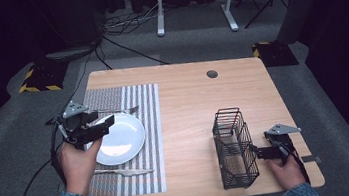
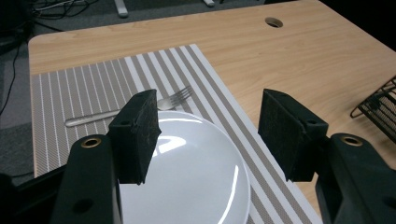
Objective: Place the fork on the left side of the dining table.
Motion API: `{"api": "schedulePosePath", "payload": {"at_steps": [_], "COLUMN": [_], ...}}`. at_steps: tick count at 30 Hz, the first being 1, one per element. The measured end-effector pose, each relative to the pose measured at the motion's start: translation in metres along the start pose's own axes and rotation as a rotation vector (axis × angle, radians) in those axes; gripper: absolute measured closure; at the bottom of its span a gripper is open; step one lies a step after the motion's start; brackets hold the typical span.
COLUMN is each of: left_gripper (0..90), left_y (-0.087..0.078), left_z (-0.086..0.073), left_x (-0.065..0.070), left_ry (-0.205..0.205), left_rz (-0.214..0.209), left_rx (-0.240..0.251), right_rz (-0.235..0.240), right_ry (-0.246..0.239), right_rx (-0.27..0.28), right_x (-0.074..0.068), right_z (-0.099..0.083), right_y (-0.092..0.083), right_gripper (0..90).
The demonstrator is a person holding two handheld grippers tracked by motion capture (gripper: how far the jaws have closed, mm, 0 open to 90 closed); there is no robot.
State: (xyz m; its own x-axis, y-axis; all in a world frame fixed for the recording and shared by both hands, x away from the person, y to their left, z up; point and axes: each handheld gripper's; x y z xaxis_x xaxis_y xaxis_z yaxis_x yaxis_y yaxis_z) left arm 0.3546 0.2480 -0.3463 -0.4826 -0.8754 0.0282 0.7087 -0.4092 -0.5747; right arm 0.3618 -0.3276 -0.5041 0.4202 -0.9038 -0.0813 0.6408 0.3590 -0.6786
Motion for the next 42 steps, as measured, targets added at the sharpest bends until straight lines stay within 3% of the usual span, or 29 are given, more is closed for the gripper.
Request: {"api": "schedulePosePath", "payload": {"at_steps": [8, 13, 18, 28, 35, 40, 42], "left_gripper": [35.8, 35.4, 34.4, 34.6, 33.9, 33.6, 33.6], "left_y": [-0.006, -0.01, -0.01, 0.011, 0.031, 0.045, 0.051], "left_z": [-0.018, -0.034, -0.044, -0.08, -0.101, -0.113, -0.116], "left_x": [0.022, 0.037, 0.043, 0.064, 0.083, 0.094, 0.1], "left_ry": [0.012, 0.01, 0.024, 0.026, 0.075, 0.071, 0.088], "left_rz": [-0.049, -0.067, -0.092, -0.118, -0.136, -0.182, -0.191], "left_rx": [-0.018, 0.001, 0.012, -0.013, -0.031, -0.06, -0.085], "right_rz": [0.001, 0.001, 0.001, 0.001, 0.002, 0.002, 0.003], "right_ry": [-0.001, -0.001, 0.0, 0.0, -0.001, -0.002, -0.002], "right_rx": [0.0, 0.0, -0.001, -0.001, 0.0, 0.0, 0.0], "right_x": [0.0, 0.0, 0.0, 0.0, 0.0, 0.0, 0.0], "right_z": [0.0, 0.0, 0.0, 0.0, 0.0, 0.0, 0.0], "right_y": [0.0, 0.0, 0.0, 0.0, 0.0, 0.0, 0.0], "right_gripper": [14.5, 14.5, 14.6, 14.7, 14.7, 14.8, 14.8]}}
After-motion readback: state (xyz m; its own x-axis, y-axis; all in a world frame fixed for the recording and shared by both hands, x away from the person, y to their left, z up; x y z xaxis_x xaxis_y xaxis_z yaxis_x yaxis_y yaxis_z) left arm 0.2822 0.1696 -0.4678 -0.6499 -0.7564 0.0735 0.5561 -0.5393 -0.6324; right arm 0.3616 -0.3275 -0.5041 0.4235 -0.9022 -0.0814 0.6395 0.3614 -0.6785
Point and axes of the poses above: each handheld gripper's, and its own axes: y roughly forward along the jaws, z roughly out of its top, x roughly to its right, and after that the axes turned 7 degrees about y, right-handed
